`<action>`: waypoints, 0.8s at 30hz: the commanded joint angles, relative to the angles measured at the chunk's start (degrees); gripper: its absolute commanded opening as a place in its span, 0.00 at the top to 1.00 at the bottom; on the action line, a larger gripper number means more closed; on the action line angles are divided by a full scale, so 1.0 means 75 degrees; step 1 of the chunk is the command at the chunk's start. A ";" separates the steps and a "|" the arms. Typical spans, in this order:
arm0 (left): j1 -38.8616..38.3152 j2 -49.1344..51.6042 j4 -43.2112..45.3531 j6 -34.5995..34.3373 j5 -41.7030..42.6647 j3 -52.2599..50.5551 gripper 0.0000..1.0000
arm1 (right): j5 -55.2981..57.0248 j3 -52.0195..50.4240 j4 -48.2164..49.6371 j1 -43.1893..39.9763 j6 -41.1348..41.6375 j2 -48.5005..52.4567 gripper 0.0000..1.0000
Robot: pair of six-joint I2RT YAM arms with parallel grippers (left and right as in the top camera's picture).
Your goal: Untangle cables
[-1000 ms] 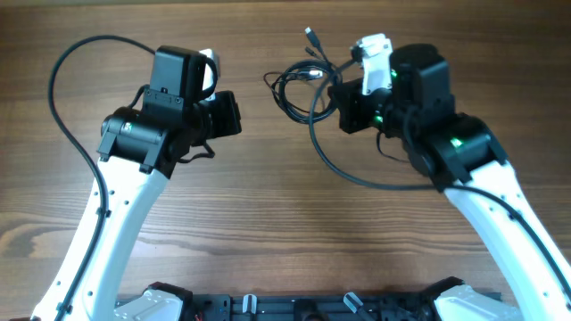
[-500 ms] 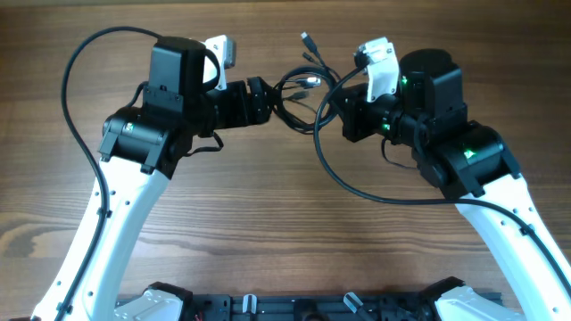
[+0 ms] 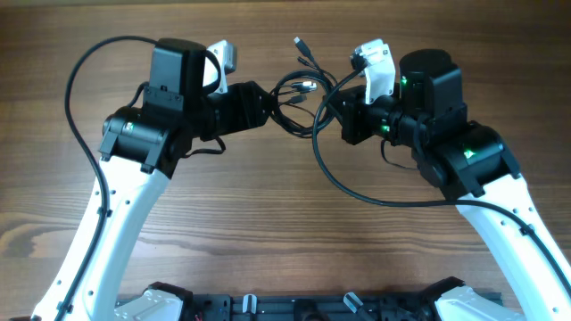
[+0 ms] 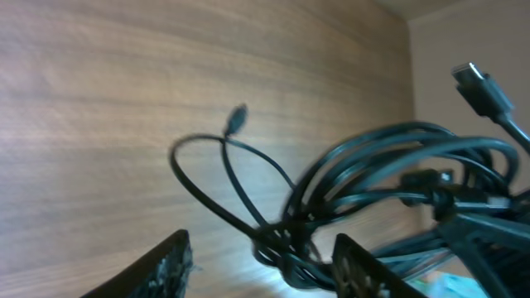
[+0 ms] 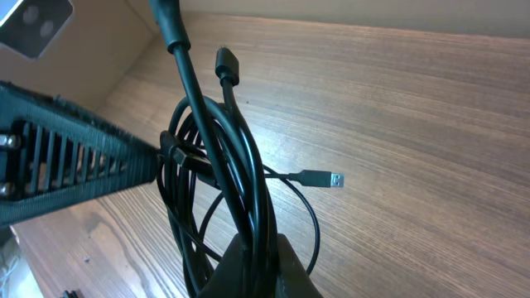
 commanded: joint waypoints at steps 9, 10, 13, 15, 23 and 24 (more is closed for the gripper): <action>0.0166 0.0058 0.1172 -0.4794 0.0495 0.0140 0.27 | 0.0076 0.0087 -0.0245 0.0017 -0.0227 -0.0207 0.96; 0.0271 0.0058 0.1174 -0.5176 0.0312 0.0140 0.27 | 0.0076 0.0087 -0.0265 0.0017 -0.0227 -0.0207 0.96; 0.0667 0.0058 0.1142 -0.6184 0.0169 0.0125 0.26 | 0.0312 0.0087 -0.0323 0.0017 -0.0224 -0.0207 0.96; 0.0839 0.0058 0.1075 -0.6886 0.0230 0.0125 0.38 | 0.0527 0.0087 -0.0376 0.0017 -0.0230 -0.0207 0.96; 0.0944 0.0230 0.0653 -0.7723 0.0664 -0.0082 0.46 | 0.0930 0.0087 -0.0393 0.0017 -0.0163 -0.0207 0.96; 0.0933 0.0318 0.0659 -0.7755 0.0746 -0.0187 0.45 | 0.0944 0.0087 -0.0388 0.0017 -0.0169 -0.0207 0.96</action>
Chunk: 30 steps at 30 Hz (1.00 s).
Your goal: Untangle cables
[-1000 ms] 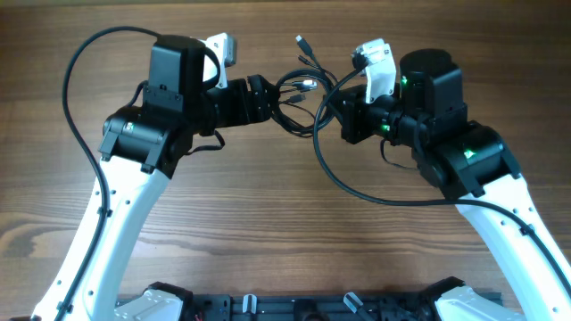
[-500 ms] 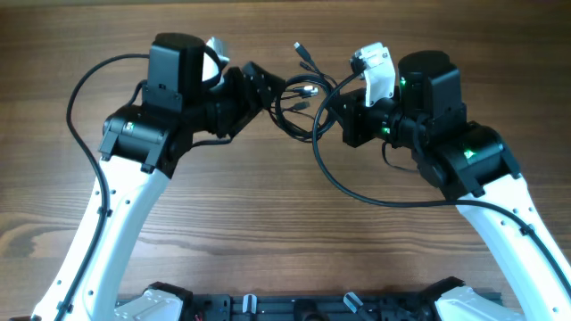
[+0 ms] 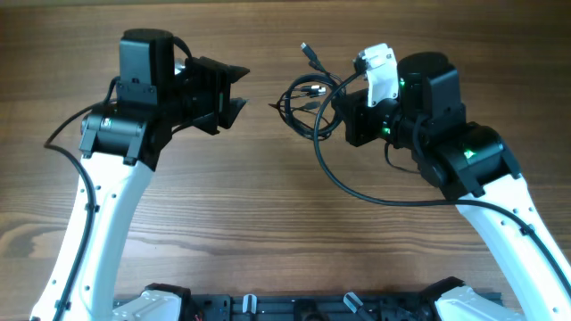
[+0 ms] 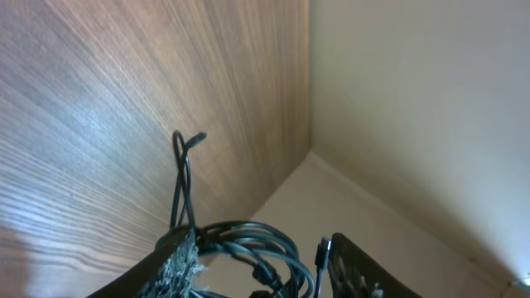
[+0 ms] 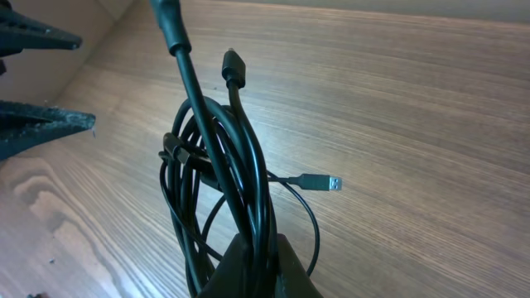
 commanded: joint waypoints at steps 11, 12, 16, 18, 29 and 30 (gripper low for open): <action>-0.0210 0.1740 0.0883 -0.0254 0.1422 -0.0425 0.29 | 0.0274 0.0087 -0.0070 0.0017 -0.0041 -0.0204 0.96; -0.0239 0.1830 0.0979 -0.0259 0.1437 -0.0425 0.28 | 0.0274 0.0087 -0.0105 0.0017 -0.0041 -0.0204 0.96; -0.0405 0.1958 0.1274 -0.0262 0.1457 -0.0425 0.29 | 0.0274 0.0087 -0.0122 0.0017 -0.0044 -0.0204 0.96; -0.0501 0.1970 0.1466 -0.0268 0.1451 -0.0425 0.34 | 0.0274 0.0087 -0.0131 0.0017 -0.0038 -0.0204 0.96; -0.0612 0.1970 0.1751 -0.0490 0.1466 -0.0425 0.78 | 0.0280 0.0087 -0.0160 0.0017 -0.0041 -0.0204 0.96; -0.0612 0.1970 0.1751 -0.0490 0.1498 -0.0425 0.88 | 0.0347 0.0087 -0.0166 0.0017 -0.0041 -0.0204 0.96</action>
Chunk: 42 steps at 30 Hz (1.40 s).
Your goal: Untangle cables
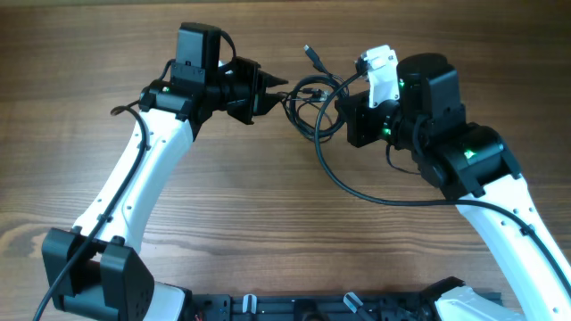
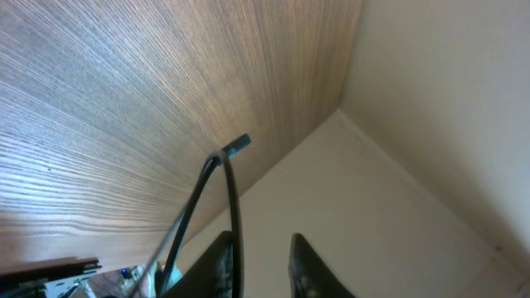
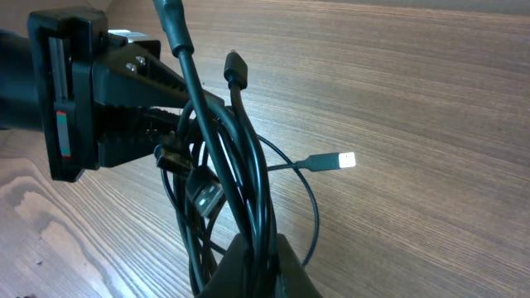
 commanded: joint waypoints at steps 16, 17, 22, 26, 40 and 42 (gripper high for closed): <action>0.2486 0.0052 0.0015 0.2611 0.4191 -0.0050 0.96 | 0.1262 0.0087 -0.0396 0.0017 -0.0041 -0.0201 0.96; 0.2652 0.0050 -0.0052 0.2774 0.4366 -0.0050 0.96 | 0.1320 0.0087 -0.0408 0.0017 -0.0044 -0.0201 0.96; 0.3372 0.0047 -0.0711 0.3453 0.4392 -0.0050 0.96 | 0.1332 0.0087 -0.0396 0.0017 -0.0041 -0.0201 0.96; 0.3640 0.0047 -0.1285 0.3888 0.4095 -0.0050 0.96 | 0.0918 0.0087 -0.0268 0.0017 -0.0245 -0.0201 0.96; 0.2594 0.0050 -0.1877 0.8000 0.3596 -0.0050 0.00 | -0.0839 0.0087 0.1428 0.0017 -0.0236 -0.0201 0.96; 0.2226 0.0050 -0.1970 0.8722 0.3599 -0.0050 0.00 | -0.1078 0.0087 0.1472 0.0017 -0.0239 -0.0201 0.96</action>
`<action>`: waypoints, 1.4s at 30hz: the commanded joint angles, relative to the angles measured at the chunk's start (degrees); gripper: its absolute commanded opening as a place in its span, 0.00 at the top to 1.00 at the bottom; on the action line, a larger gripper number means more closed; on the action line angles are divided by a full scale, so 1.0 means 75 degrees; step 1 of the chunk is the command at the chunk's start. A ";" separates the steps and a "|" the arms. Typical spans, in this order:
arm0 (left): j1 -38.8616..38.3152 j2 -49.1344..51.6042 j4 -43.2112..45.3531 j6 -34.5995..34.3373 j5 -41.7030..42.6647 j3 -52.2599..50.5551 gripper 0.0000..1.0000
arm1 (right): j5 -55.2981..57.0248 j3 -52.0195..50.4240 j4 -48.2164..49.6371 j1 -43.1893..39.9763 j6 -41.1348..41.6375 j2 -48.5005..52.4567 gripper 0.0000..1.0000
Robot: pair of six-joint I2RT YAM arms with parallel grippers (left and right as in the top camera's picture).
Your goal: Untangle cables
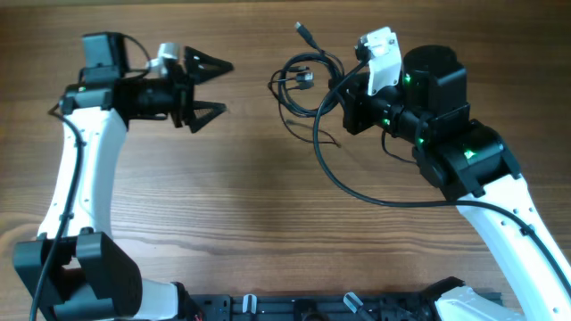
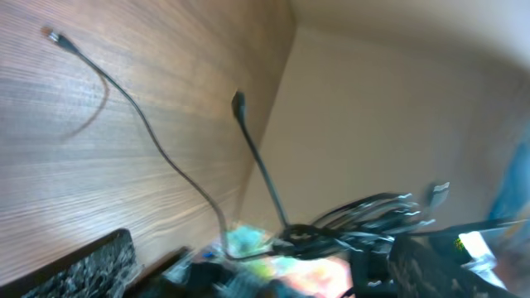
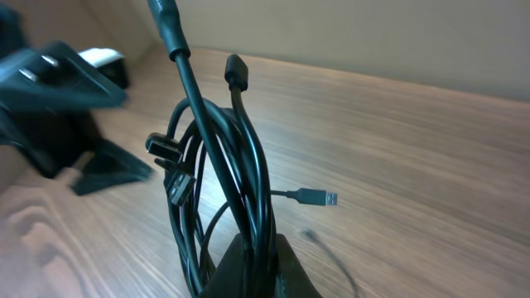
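Note:
A bundle of black cables hangs tangled above the table's far middle, and my right gripper is shut on it. In the right wrist view the loops rise from the gripper, with a silver USB plug sticking out to the right. A thin strand trails from the bundle onto the wood. My left gripper is open and empty, well to the left of the bundle. The left wrist view is blurred, but the bundle and the thin strand's end show in it.
The wooden table stretches in front of both arms. The right arm's own black cable loops low over the middle right. A black rail runs along the near edge, and a pale wall stands behind the far edge.
My left gripper was at the bundle with its fingers nearly together round a strand. It is now open, empty, and off to the left. A thin strand now lies out on the wood.
First my left gripper was up against the bundle held by the right gripper. Then it stood open and apart on the left. Then it was back at the bundle, closed in on a strand. Now it is away and open again, and the right gripper has held the bundle throughout.

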 commanded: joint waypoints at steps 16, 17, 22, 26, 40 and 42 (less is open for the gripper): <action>-0.2020 0.0041 0.0901 0.5721 -0.2107 -0.0050 0.33 | -0.1769 0.0087 -0.0408 0.0009 -0.0699 -0.0201 0.96; -0.2020 0.0044 0.0813 0.5721 -0.2116 -0.0050 0.34 | -0.1769 0.0087 -0.0385 0.0009 -0.0694 -0.0201 0.96; -0.2305 0.0041 0.0562 0.5706 -0.2090 -0.0050 0.40 | -0.1772 0.0087 -0.0248 0.0009 -0.0644 -0.0201 0.96; -0.2486 0.0044 0.0685 0.5709 -0.2276 -0.0050 0.58 | -0.1961 0.0087 -0.0245 0.0009 -0.0580 -0.0201 0.96; -0.1612 -0.0513 0.2008 0.2588 -0.4975 -0.0047 0.96 | -0.1641 0.0087 -0.0498 0.0009 -0.0198 -0.0201 0.96; -0.1049 -0.0944 0.1996 0.2218 -0.4980 -0.0047 0.95 | -0.1411 0.0087 -0.0507 0.0009 -0.0187 -0.0201 0.96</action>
